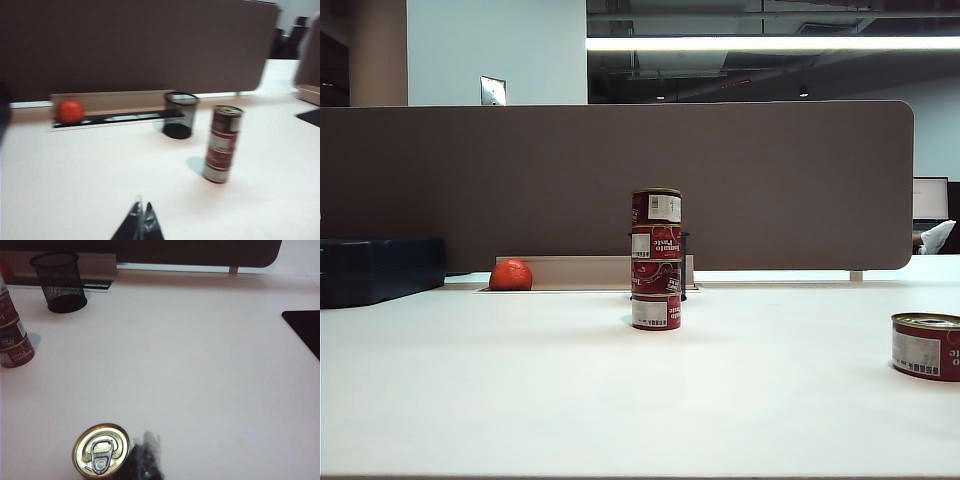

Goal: Take a can of tomato sauce from the stacked ones and place it on the table.

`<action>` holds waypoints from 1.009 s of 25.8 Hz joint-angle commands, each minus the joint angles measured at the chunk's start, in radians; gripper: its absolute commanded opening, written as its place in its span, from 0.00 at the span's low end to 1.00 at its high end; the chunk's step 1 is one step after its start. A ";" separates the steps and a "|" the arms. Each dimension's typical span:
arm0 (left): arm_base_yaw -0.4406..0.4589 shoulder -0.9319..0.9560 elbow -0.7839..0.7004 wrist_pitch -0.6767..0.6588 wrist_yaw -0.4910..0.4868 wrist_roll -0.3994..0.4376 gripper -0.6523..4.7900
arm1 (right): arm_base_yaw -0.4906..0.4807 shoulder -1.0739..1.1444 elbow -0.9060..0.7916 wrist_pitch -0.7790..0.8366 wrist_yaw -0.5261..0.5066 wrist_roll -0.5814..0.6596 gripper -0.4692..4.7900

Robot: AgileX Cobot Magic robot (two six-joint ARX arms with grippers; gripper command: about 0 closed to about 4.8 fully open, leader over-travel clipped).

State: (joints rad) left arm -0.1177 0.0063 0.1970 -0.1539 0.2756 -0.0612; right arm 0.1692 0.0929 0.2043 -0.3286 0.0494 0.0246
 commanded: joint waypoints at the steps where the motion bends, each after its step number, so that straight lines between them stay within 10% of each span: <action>1: 0.001 0.000 0.003 0.013 -0.083 0.005 0.11 | 0.000 -0.062 -0.035 0.042 -0.003 0.001 0.08; 6: 0.001 0.000 -0.015 0.038 -0.101 0.111 0.11 | 0.001 -0.091 -0.097 0.094 -0.003 -0.003 0.08; 26: 0.001 0.000 -0.186 0.264 -0.137 0.102 0.11 | 0.001 -0.091 -0.198 0.238 0.000 -0.032 0.08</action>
State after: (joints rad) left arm -0.1177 0.0059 0.0067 0.1013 0.1379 0.0471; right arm 0.1692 0.0025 0.0055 -0.1097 0.0490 -0.0040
